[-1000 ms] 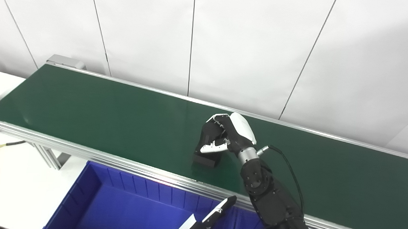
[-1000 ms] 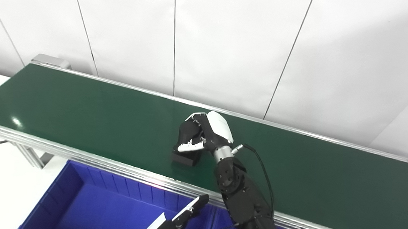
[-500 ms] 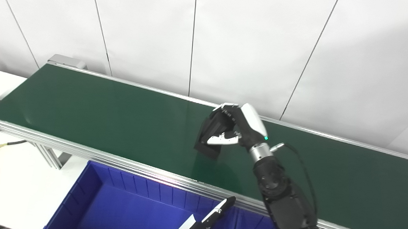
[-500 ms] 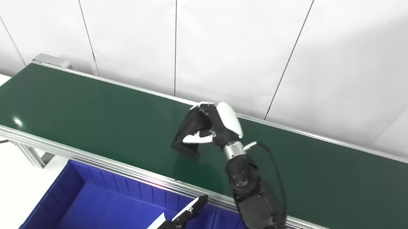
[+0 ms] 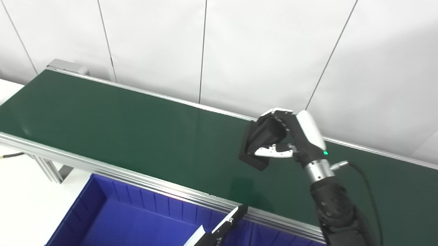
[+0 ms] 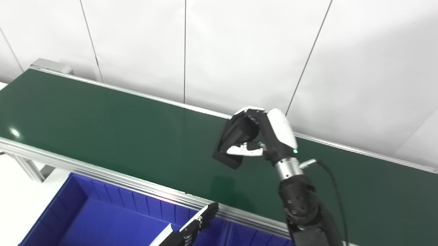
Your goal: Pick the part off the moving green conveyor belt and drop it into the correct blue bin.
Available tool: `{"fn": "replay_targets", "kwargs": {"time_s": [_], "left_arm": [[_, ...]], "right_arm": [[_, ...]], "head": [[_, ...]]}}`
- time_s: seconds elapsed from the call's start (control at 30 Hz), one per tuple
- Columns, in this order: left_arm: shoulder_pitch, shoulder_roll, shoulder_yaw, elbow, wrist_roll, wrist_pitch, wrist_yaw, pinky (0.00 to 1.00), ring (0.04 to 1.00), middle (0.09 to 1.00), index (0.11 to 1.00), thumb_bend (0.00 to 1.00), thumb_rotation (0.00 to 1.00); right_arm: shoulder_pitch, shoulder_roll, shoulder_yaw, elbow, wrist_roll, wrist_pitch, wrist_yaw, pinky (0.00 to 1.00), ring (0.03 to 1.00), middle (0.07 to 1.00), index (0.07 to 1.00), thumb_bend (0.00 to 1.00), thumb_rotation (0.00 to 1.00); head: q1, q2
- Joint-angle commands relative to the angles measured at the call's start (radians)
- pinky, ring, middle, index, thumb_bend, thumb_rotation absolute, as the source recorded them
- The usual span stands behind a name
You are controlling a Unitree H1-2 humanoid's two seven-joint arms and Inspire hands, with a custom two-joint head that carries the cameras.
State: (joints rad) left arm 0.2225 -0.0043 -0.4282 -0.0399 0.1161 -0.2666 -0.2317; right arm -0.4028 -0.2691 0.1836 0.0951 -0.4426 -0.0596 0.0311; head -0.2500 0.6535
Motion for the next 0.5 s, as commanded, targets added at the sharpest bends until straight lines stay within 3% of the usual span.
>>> {"fn": "replay_targets", "kwargs": {"time_s": [0.0,0.1,0.2,0.47], "left_arm": [[-0.012,0.004,0.007,-0.050,-0.024,0.000,-0.008,1.00,1.000,1.000,1.000,0.83,0.89],[-0.024,0.017,0.026,-0.071,-0.062,0.028,-0.022,1.00,1.000,1.000,1.000,0.84,0.90],[-0.040,0.029,0.043,-0.079,-0.084,0.048,-0.030,1.00,1.000,1.000,1.000,0.83,0.90],[-0.086,0.045,0.087,-0.038,-0.112,0.009,-0.033,1.00,1.000,1.000,1.000,0.85,0.93]], "right_arm": [[-0.004,-0.018,-0.021,-0.078,0.009,0.011,0.013,0.28,0.384,0.457,0.525,0.52,0.00],[0.024,-0.027,-0.040,-0.133,0.013,0.036,0.029,0.30,0.394,0.453,0.517,0.52,0.00],[0.054,-0.024,-0.056,-0.183,0.002,0.080,0.042,0.30,0.392,0.457,0.520,0.52,0.00],[0.188,-0.041,-0.100,-0.357,-0.022,0.165,0.073,0.30,0.397,0.467,0.515,0.52,0.00]], "head": [[-0.036,0.027],[-0.108,0.075],[-0.136,0.090],[-0.183,0.133]]}}
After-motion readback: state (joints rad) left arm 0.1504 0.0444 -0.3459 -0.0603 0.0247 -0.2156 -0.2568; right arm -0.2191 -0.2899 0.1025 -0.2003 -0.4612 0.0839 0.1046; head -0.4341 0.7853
